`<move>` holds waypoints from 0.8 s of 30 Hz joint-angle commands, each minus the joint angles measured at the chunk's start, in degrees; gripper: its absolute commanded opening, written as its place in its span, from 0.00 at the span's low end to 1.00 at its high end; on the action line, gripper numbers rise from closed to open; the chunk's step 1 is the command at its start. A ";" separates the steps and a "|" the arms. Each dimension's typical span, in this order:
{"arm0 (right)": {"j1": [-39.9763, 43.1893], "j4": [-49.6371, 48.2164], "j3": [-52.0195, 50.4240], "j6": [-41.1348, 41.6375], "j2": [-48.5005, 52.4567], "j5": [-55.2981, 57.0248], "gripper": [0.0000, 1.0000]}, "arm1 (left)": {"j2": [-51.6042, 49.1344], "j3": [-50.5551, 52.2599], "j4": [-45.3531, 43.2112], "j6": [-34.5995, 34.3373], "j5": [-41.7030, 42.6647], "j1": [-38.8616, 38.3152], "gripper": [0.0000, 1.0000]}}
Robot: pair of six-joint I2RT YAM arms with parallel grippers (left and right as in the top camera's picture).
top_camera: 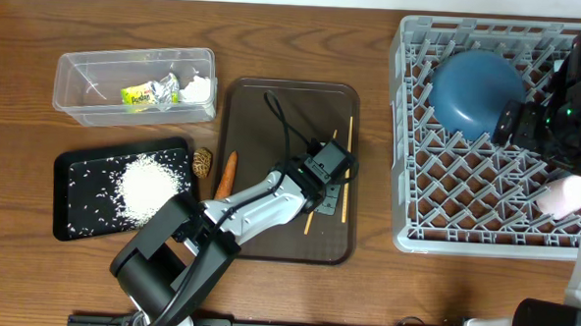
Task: Sort waste into correct bins and load items into the dishwasher rack
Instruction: 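Lift the chopsticks with the left gripper, then carry the chopstick right and lower it into the rack's left edge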
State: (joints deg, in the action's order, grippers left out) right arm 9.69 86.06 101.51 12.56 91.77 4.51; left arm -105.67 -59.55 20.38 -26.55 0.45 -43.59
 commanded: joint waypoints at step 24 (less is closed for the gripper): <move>1.18 0.13 -0.07 -0.63 -0.28 -0.02 0.99 | 14.67 -2.99 -17.62 -15.56 21.00 0.28 0.06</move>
State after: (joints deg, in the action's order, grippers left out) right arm 10.07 86.11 101.51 12.56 91.77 4.51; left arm -91.13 -61.76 5.28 -36.23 16.12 -42.78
